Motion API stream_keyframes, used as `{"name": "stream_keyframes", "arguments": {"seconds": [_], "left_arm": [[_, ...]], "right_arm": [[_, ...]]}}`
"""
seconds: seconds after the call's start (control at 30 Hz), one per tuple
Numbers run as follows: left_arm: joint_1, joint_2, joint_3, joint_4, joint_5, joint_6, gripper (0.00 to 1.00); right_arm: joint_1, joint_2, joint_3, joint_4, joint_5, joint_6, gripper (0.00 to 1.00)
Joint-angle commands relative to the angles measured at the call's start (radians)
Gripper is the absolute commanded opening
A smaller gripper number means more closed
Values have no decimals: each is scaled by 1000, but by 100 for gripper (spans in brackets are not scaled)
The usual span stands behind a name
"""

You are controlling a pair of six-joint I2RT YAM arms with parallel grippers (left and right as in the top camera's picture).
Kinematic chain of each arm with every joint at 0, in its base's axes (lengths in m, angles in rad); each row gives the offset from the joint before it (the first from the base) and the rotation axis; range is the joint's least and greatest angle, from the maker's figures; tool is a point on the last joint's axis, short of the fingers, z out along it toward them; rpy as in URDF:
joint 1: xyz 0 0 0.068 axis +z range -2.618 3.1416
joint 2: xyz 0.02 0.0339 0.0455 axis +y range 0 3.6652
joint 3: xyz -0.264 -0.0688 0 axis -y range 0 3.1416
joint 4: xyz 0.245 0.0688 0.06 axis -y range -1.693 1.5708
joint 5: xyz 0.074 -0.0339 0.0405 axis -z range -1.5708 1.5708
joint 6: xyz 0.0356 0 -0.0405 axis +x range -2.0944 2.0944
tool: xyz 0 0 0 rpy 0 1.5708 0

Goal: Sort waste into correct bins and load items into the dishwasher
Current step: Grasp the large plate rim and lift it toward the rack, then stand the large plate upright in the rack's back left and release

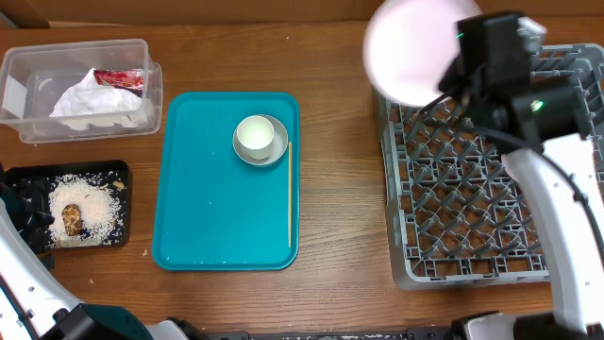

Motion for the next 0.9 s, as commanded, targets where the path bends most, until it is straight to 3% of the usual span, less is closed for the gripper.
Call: {"name": "stream_keyframes", "arguments": {"seconds": [0.0, 0.3, 0.87], "left_arm": [[3, 2, -4, -2, -4, -18, 100], [3, 2, -4, -2, -4, -18, 100], [3, 2, -4, -2, -4, -18, 100]], "right_arm": [[-81, 62, -3, 25, 105, -10, 4], [-105, 217, -3, 95, 296, -11, 4], [-97, 307, -8, 101, 110, -10, 4]]}}
